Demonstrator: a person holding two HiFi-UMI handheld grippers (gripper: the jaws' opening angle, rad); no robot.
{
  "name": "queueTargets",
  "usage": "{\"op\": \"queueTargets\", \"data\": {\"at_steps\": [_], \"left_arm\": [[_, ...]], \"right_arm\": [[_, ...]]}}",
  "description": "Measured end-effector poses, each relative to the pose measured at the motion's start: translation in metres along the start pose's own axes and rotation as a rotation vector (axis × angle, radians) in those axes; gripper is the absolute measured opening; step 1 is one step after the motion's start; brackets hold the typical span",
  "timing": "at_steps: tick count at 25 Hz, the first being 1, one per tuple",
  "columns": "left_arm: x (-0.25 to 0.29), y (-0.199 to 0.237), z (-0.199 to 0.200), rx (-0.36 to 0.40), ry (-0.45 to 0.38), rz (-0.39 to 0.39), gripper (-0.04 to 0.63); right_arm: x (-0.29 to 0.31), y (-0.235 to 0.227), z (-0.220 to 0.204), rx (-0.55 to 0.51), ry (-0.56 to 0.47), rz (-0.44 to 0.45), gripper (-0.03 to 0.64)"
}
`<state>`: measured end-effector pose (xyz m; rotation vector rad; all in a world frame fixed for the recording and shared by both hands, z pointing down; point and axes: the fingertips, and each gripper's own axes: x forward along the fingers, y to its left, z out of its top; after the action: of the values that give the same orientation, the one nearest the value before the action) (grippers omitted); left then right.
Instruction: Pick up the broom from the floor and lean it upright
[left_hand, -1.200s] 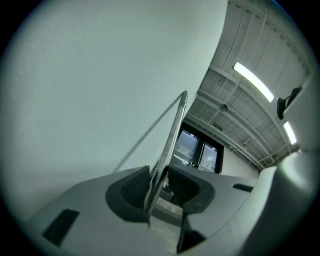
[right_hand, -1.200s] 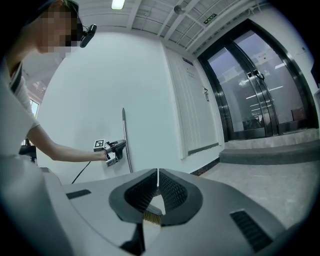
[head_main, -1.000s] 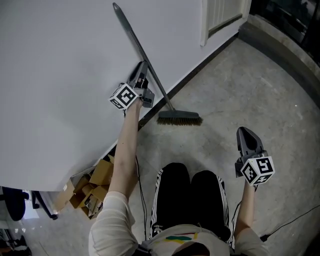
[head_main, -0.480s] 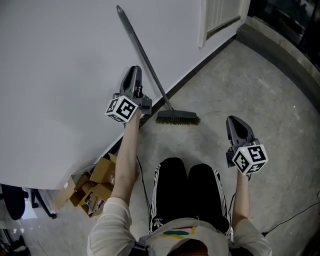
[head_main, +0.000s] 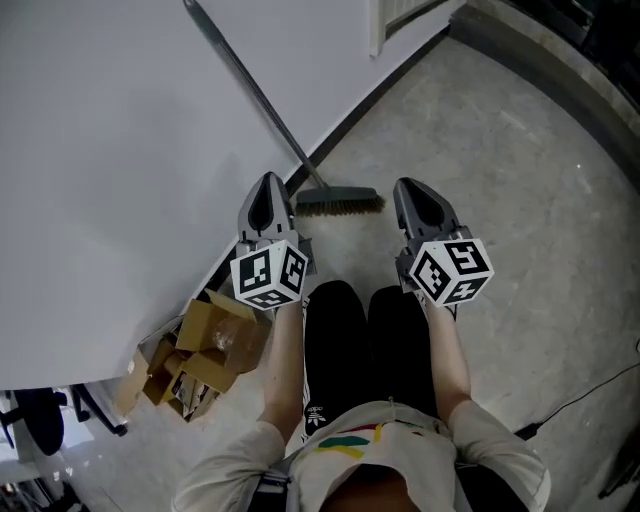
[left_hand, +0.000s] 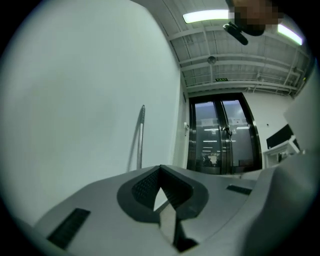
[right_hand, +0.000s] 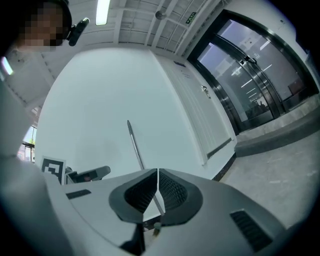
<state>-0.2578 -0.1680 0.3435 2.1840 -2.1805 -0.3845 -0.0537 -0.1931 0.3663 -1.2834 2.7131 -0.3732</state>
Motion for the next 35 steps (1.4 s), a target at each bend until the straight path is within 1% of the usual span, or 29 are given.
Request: {"op": "queueTargets", "data": {"at_steps": [3, 5, 7, 9, 12, 15, 18, 19, 21, 23, 24, 26, 27, 29, 31, 35], "left_arm": [[-0.004, -0.025, -0.034, 0.073, 0.070, -0.028, 0.044], [-0.005, -0.032, -0.046, 0.085, 0.080, -0.029, 0.044], [-0.005, -0.036, -0.045, 0.084, 0.063, -0.033, 0.044], [-0.008, -0.038, -0.028, 0.099, 0.057, -0.033, 0.044], [-0.016, -0.044, 0.029, 0.137, 0.086, 0.001, 0.044], [-0.024, -0.057, 0.109, 0.137, 0.134, 0.060, 0.044], [-0.026, -0.078, 0.213, 0.134, 0.153, 0.080, 0.043], [-0.026, -0.088, 0.251, 0.128, 0.146, 0.085, 0.044], [-0.034, -0.110, 0.323, 0.079, 0.134, 0.102, 0.044], [-0.042, -0.131, 0.390, 0.042, 0.141, 0.104, 0.044], [-0.043, -0.140, 0.422, 0.048, 0.147, 0.095, 0.044], [-0.048, -0.158, 0.475, 0.095, 0.149, 0.075, 0.044], [-0.053, -0.166, 0.496, 0.125, 0.142, 0.064, 0.044], [-0.071, -0.178, 0.522, 0.179, 0.122, 0.049, 0.044], [-0.090, -0.184, 0.526, 0.207, 0.117, 0.054, 0.043], [-0.114, -0.193, 0.524, 0.201, 0.128, 0.080, 0.044]], "right_arm": [[0.008, 0.005, -0.018, -0.015, 0.034, 0.013, 0.018], [0.012, 0.006, -0.027, -0.009, 0.054, 0.019, 0.018], [0.016, 0.005, -0.027, -0.020, 0.084, 0.024, 0.018], [0.015, 0.008, -0.009, -0.042, 0.122, 0.025, 0.017], [0.005, 0.019, 0.047, -0.047, 0.159, 0.014, 0.018], [-0.008, 0.044, 0.111, -0.015, 0.219, 0.011, 0.018], [-0.022, 0.093, 0.191, 0.009, 0.278, 0.055, 0.018], [-0.027, 0.112, 0.221, -0.004, 0.305, 0.085, 0.018], [-0.049, 0.149, 0.283, -0.049, 0.377, 0.140, 0.018], [-0.076, 0.180, 0.352, -0.098, 0.425, 0.156, 0.018], [-0.087, 0.194, 0.386, -0.118, 0.430, 0.153, 0.018], [-0.106, 0.215, 0.444, -0.136, 0.412, 0.144, 0.018], [-0.114, 0.223, 0.465, -0.133, 0.394, 0.141, 0.018], [-0.127, 0.236, 0.486, -0.123, 0.347, 0.140, 0.018], [-0.137, 0.240, 0.484, -0.112, 0.314, 0.141, 0.018], [-0.149, 0.241, 0.474, -0.090, 0.318, 0.156, 0.018]]}}
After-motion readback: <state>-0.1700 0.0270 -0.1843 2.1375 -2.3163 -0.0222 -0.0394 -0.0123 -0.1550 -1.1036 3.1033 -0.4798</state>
